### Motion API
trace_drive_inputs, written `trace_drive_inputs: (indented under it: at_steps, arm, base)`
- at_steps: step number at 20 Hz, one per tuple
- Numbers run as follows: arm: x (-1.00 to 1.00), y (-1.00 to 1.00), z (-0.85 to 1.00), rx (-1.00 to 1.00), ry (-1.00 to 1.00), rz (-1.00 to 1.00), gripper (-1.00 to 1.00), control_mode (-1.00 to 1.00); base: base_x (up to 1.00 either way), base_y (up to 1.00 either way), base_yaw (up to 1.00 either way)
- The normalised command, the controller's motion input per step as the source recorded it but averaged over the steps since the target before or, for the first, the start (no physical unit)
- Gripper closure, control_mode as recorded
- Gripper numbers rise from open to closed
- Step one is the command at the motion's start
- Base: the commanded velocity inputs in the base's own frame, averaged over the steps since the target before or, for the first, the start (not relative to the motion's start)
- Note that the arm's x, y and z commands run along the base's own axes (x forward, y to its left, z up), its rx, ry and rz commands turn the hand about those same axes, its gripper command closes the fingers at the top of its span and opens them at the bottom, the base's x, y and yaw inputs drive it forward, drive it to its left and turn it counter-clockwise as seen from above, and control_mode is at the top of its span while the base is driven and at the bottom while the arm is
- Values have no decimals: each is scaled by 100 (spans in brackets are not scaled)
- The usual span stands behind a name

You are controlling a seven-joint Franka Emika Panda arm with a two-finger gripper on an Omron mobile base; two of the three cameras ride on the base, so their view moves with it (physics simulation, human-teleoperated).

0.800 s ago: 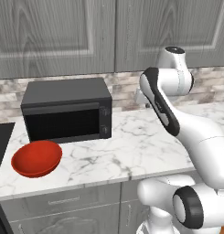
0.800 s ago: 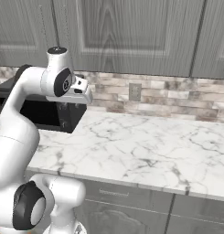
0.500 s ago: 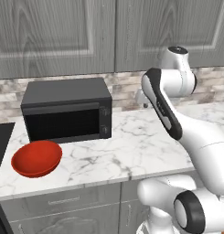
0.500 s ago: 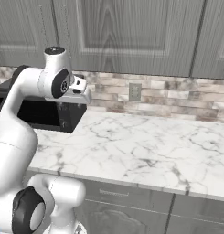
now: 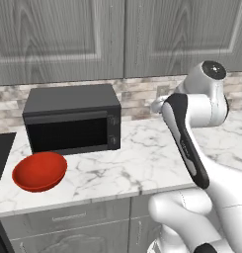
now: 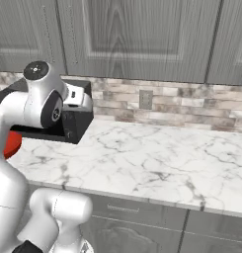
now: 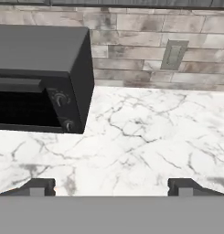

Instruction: Open the cabinet and move the ladle to the pot. Then close the cabinet.

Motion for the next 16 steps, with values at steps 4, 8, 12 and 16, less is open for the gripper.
trace_drive_inputs:
  at_steps: [4, 8, 12, 16]
  arm:
    - [-30, 0, 60, 0, -30, 0, -100, -100]
    - [-20, 8, 67, 0, -19, 0, -100, -100]
    - [-8, 7, 57, 0, -6, 0, -100, -100]
    - [0, 10, 49, 0, -2, 0, -100, -100]
  base:
    - [0, 0, 0]
    - [0, 0, 0]
    - [0, 0, 0]
    - [0, 0, 0]
